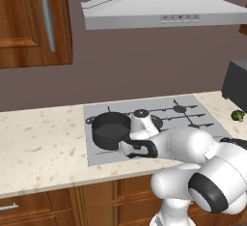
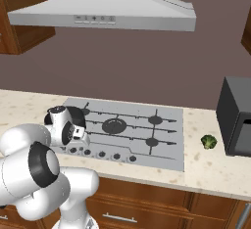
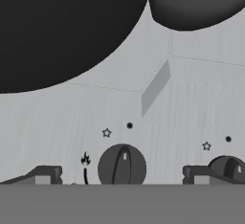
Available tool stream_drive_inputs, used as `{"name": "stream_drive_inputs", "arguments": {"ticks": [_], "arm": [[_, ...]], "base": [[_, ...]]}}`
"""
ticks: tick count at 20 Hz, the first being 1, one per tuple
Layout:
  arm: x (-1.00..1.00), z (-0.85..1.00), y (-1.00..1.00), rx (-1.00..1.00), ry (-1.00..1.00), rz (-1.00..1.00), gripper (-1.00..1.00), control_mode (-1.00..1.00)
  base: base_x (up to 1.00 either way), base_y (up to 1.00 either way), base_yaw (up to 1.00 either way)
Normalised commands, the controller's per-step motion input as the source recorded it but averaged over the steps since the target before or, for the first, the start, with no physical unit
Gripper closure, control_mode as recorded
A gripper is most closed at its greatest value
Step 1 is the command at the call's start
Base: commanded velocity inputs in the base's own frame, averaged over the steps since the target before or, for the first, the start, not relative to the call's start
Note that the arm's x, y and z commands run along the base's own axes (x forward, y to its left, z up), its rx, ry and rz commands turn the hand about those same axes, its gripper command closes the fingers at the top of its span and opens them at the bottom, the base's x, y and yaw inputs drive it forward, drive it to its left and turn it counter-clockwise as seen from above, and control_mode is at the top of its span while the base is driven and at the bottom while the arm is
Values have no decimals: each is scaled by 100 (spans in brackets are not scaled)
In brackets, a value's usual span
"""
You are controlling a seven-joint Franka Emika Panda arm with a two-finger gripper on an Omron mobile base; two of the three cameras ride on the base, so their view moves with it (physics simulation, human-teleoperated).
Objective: Turn on the burner for the pot on the stove. Wait thirty seconds for the pot to heat up. Then add the broccoli to the pot.
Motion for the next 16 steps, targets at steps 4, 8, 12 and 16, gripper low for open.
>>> {"name": "stream_drive_inputs", "arguments": {"ticks": [4,8,12,16], "arm": [[0,0,0,0,-3,0,100,-100],[0,0,0,0,0,0,100,-100],[0,0,0,0,0,0,100,-100],[0,0,0,0,0,0,100,-100]], "base": [[0,0,0],[0,0,0],[0,0,0],[0,0,0]]}}
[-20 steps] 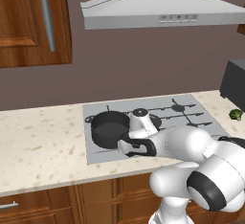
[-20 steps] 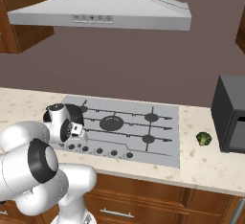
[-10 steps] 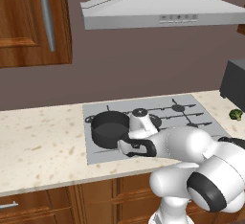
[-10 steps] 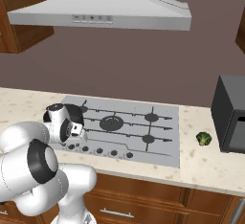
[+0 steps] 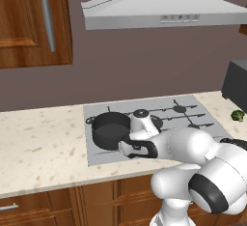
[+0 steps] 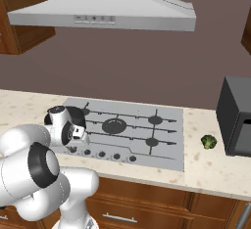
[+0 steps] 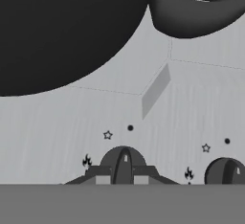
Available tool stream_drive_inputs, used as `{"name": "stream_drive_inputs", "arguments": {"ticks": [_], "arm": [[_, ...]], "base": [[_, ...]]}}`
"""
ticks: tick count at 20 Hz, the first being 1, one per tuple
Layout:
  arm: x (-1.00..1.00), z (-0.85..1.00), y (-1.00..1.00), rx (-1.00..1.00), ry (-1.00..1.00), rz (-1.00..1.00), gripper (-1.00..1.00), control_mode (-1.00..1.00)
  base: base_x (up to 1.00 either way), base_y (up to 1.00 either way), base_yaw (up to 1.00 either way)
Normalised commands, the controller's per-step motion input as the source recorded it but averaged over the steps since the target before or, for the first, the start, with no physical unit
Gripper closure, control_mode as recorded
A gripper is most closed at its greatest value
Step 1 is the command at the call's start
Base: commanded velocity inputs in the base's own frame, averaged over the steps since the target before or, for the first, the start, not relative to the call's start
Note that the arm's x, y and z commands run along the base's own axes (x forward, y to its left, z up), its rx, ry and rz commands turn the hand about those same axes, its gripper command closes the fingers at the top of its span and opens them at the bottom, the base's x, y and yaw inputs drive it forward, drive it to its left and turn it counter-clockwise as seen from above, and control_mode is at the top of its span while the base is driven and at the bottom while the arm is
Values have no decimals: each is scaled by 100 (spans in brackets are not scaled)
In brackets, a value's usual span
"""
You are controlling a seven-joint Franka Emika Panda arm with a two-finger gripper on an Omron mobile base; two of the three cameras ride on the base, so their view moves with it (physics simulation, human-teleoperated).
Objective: Turn on the burner for the pot on the stove. Wait thirty seconds for the pot to heat up. Then add the broccoli to the pot.
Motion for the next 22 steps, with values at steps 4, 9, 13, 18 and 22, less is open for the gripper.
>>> {"name": "stream_drive_inputs", "arguments": {"ticks": [4,9,13,18,22], "arm": [[0,0,0,0,0,0,100,-100],[0,-2,0,0,0,3,100,-100],[-6,-15,0,0,0,19,100,-100],[-14,-21,-7,0,-1,26,100,-100],[-20,-23,-13,0,-3,29,100,-100]], "base": [[0,0,0],[0,0,0],[0,0,0],[0,0,0],[0,0,0]]}}
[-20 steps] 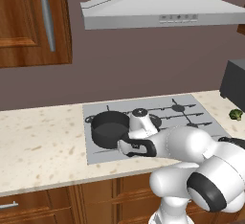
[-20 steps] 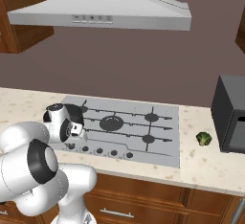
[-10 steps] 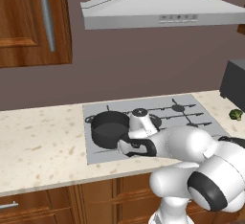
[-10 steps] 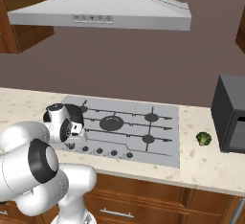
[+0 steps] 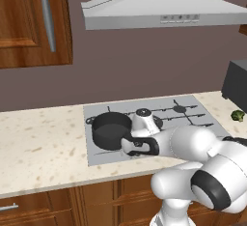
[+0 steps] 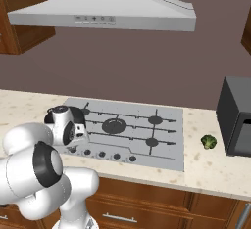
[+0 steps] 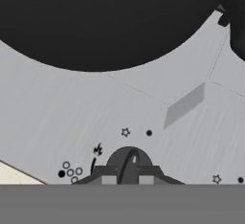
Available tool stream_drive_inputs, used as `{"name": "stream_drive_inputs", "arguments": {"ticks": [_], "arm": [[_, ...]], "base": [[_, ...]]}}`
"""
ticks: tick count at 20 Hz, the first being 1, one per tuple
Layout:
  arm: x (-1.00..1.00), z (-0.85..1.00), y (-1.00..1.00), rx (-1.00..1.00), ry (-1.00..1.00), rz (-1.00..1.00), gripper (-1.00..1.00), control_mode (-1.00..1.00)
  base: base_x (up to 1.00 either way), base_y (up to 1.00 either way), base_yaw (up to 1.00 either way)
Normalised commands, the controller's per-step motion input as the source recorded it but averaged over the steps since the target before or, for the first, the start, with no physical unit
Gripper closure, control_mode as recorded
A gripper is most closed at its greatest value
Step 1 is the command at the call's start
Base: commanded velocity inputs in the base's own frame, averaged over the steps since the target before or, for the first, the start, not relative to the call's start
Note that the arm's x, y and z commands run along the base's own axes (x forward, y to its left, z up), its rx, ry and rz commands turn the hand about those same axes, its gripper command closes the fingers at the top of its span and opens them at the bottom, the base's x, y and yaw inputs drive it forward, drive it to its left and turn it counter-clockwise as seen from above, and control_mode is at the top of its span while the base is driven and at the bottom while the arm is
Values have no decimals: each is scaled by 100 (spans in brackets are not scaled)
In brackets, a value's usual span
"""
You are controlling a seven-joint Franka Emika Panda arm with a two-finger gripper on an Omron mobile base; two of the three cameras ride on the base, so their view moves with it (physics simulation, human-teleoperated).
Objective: Turn on the burner for the pot on the stove. Wait thirty seconds for the pot to heat up. Then add the broccoli to the pot.
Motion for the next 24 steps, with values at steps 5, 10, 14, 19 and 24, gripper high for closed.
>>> {"name": "stream_drive_inputs", "arguments": {"ticks": [5,10,14,19,24], "arm": [[-34,-26,-17,0,-2,29,100,-100],[-44,-32,-19,0,-1,27,100,-100],[-48,-36,-17,0,0,28,100,-100],[-36,-30,-13,0,0,23,100,-100],[-6,-6,-2,0,2,5,100,-100]], "base": [[0,0,0],[0,0,0],[0,0,0],[0,0,0],[0,0,0]]}}
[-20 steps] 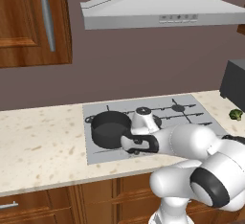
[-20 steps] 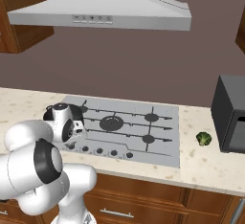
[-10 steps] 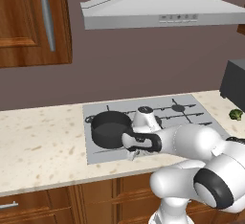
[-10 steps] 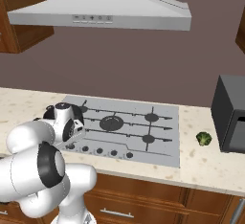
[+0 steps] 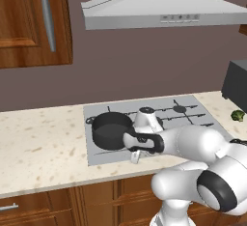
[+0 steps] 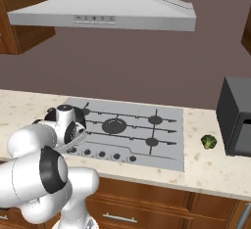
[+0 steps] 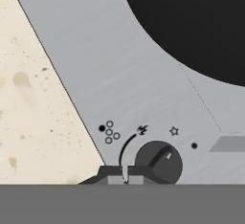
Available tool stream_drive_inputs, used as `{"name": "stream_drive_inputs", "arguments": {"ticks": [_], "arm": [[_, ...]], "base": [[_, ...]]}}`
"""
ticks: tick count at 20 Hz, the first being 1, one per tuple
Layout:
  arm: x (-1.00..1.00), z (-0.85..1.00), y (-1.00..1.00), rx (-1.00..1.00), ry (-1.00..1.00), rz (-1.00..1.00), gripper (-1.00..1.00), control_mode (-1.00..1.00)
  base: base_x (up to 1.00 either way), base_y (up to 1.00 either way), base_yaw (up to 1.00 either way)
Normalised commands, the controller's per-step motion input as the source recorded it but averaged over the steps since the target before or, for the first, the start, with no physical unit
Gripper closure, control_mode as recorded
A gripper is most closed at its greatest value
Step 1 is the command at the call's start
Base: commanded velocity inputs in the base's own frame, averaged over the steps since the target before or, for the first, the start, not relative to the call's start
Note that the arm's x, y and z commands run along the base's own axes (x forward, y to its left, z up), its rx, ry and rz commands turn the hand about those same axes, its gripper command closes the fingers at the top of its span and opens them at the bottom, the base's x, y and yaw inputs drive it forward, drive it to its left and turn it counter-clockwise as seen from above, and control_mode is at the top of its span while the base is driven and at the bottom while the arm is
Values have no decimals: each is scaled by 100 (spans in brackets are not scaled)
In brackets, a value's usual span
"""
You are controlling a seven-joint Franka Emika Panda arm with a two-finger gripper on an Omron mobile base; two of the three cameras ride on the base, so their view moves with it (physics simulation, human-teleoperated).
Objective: Turn on the burner for the pot on the stove. Wait thirty seconds for the pot to heat up. Then add the broccoli to the pot.
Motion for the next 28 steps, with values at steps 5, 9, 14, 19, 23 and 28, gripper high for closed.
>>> {"name": "stream_drive_inputs", "arguments": {"ticks": [5,9,14,19,23,28], "arm": [[-14,4,0,0,-1,0,100,-100],[-41,39,0,0,-6,-8,-100,-100],[-49,91,-6,2,-5,-17,-100,-100],[-58,98,-34,3,0,-19,-100,-100],[-67,47,-67,4,-4,-25,-100,-100],[-60,24,-64,4,-9,-24,-100,-100]], "base": [[0,0,0],[0,0,0],[0,0,0],[0,0,0],[0,0,0],[0,0,0]]}}
